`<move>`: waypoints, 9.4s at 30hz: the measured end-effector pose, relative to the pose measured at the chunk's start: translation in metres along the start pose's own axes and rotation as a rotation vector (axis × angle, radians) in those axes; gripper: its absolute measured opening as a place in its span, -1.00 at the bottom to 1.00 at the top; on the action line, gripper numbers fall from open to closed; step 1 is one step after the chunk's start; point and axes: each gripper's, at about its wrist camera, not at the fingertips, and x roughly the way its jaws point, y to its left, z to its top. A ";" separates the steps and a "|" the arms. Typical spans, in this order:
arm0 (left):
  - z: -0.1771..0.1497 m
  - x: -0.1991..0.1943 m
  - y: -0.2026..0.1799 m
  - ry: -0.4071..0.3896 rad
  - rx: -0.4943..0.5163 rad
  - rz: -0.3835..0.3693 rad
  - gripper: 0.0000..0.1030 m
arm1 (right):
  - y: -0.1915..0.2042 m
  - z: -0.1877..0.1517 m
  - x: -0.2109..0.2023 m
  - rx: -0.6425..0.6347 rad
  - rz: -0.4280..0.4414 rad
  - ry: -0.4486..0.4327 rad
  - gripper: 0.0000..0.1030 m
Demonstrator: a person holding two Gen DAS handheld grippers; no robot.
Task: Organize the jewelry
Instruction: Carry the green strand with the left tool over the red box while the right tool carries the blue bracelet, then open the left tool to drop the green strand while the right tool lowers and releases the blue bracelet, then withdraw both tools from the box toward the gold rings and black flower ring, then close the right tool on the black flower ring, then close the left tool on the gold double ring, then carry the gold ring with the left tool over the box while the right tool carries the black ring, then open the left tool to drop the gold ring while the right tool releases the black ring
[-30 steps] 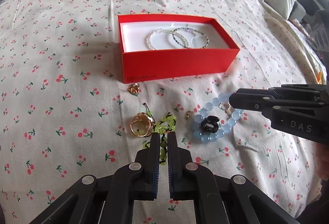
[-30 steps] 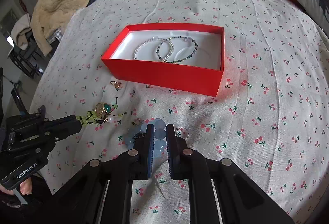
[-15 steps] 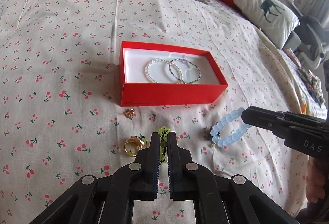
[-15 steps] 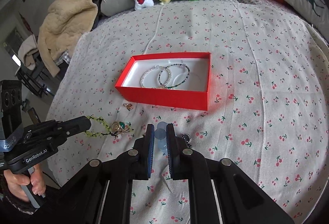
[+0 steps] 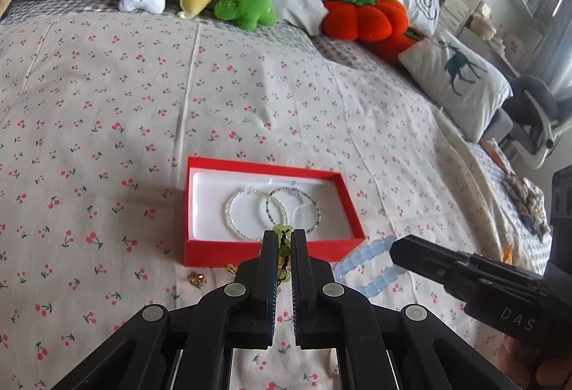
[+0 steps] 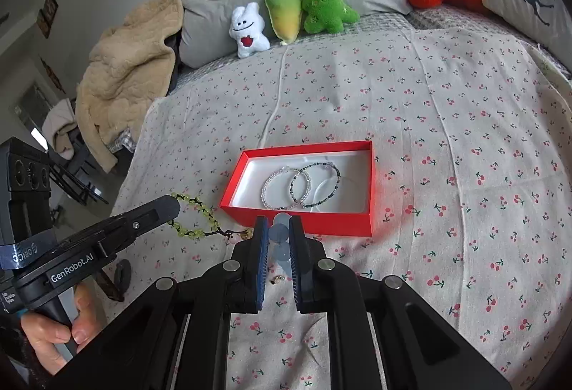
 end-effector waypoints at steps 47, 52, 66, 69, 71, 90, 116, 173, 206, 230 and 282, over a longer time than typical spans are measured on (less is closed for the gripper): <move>0.006 0.085 0.031 0.101 0.024 0.355 0.09 | 0.007 0.056 0.075 0.040 0.019 -0.030 -0.76; 0.000 0.087 0.038 0.126 0.009 0.362 0.09 | -0.008 0.053 0.095 0.063 -0.060 -0.001 -0.76; -0.004 0.088 0.036 0.142 0.013 0.372 0.14 | -0.042 0.057 0.108 0.022 -0.282 -0.006 -0.74; -0.005 0.084 0.037 0.145 0.003 0.373 0.23 | -0.048 0.056 0.105 0.035 -0.294 0.000 -0.70; -0.006 0.080 0.035 0.145 0.002 0.369 0.29 | -0.050 0.055 0.100 0.048 -0.288 -0.001 -0.33; -0.057 0.049 0.047 0.264 0.030 0.347 0.75 | -0.029 -0.013 0.051 -0.095 -0.303 0.105 0.30; -0.125 0.058 0.059 0.257 0.233 0.341 0.99 | -0.030 -0.095 0.071 -0.274 -0.299 0.269 0.38; -0.095 0.082 0.025 0.198 0.208 0.185 -0.58 | -0.046 -0.060 0.043 -0.143 -0.191 0.144 -0.73; -0.044 0.029 0.024 0.163 -0.004 0.060 -0.59 | -0.014 -0.030 0.025 -0.127 -0.193 0.078 -0.73; 0.007 0.085 0.029 0.131 0.045 0.050 -0.59 | -0.040 0.012 0.057 0.029 -0.142 0.006 -0.73; -0.009 0.053 0.025 0.133 0.077 0.260 0.79 | -0.033 0.035 0.071 0.066 -0.135 0.032 0.12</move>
